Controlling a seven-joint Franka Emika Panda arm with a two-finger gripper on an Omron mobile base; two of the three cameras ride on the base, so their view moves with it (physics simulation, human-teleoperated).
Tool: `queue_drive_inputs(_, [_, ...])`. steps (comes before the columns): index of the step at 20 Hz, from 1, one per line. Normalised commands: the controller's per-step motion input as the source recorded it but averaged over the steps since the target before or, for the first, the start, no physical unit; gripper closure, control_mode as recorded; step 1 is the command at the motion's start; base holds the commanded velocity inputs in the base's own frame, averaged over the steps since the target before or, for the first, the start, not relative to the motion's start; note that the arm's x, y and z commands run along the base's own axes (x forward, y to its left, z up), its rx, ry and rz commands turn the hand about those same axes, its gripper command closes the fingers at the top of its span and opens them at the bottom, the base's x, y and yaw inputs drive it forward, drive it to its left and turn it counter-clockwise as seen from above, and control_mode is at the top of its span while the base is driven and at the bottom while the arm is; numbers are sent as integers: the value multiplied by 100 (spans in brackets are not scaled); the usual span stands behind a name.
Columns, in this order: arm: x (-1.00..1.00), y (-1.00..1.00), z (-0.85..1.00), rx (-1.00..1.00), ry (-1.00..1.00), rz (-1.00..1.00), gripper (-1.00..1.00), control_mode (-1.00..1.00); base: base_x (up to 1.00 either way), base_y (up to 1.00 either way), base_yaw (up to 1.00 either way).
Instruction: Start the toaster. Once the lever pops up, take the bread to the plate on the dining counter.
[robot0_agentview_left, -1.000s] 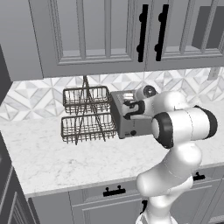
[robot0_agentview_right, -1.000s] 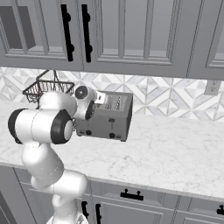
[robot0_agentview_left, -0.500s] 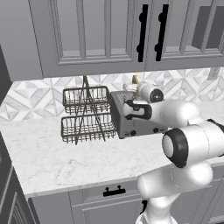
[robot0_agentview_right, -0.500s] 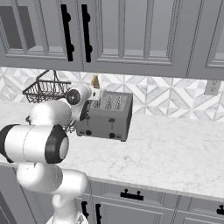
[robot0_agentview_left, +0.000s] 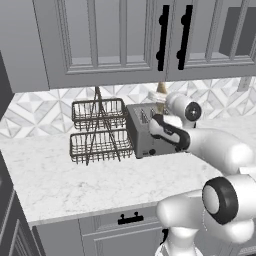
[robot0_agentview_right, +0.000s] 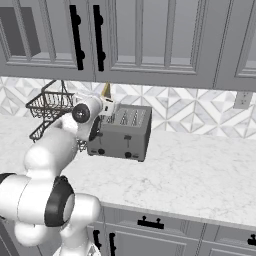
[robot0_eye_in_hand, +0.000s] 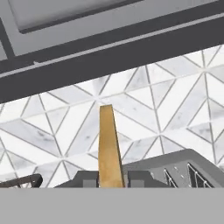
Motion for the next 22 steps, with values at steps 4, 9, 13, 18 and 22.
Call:
queue_drive_inputs(4, [-100,-1,48,5,15,0,100,-100,0,0,0])
queue_drive_inputs(9, [-100,-1,75,6,17,0,100,-100,0,0,0])
queue_drive_inputs(13, [-100,0,29,3,38,0,100,-100,0,0,0])
queue_drive_inputs(18, [-99,-4,0,0,32,0,100,-100,0,0,0])
queue_drive_inputs(22, [-85,-1,-5,0,24,0,100,-100,0,0,0])
